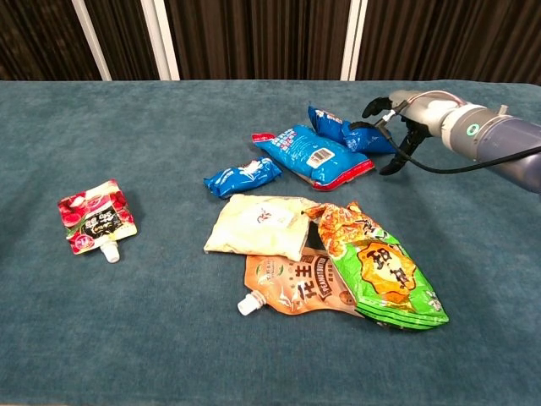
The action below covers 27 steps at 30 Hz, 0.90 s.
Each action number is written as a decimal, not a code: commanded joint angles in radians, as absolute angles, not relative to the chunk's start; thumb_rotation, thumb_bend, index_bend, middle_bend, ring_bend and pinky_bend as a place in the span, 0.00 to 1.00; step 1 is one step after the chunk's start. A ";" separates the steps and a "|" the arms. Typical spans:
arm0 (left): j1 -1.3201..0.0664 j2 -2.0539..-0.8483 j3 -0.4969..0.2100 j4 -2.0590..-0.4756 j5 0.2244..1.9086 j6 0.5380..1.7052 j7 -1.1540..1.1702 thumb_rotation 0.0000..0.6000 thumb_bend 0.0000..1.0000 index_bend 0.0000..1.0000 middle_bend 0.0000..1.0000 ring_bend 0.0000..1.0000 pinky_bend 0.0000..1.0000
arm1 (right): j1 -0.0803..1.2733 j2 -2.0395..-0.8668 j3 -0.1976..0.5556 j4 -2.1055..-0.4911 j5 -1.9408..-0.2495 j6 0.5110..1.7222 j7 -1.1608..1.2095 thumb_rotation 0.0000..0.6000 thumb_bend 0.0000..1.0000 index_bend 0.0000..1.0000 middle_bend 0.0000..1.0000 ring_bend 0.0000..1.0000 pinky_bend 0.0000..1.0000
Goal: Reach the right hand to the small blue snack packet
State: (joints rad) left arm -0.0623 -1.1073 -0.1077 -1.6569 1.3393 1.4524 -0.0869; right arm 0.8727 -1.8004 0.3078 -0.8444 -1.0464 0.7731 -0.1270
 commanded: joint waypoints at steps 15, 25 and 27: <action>-0.063 -1.104 -0.108 -1.658 1.336 1.448 -0.089 1.00 0.47 0.11 0.04 0.12 0.07 | 0.900 -1.908 0.309 -0.696 -1.114 0.819 -0.055 1.00 0.43 0.37 0.32 0.16 0.17; -0.062 -1.103 -0.108 -1.656 1.335 1.447 -0.096 1.00 0.47 0.11 0.04 0.12 0.07 | 0.877 -1.896 0.311 -0.721 -1.153 0.862 0.028 1.00 0.43 0.42 0.38 0.21 0.17; -0.062 -1.103 -0.108 -1.656 1.335 1.447 -0.097 1.00 0.47 0.11 0.04 0.12 0.07 | 0.868 -1.885 0.318 -0.742 -1.156 0.877 0.045 1.00 0.43 0.42 0.38 0.21 0.17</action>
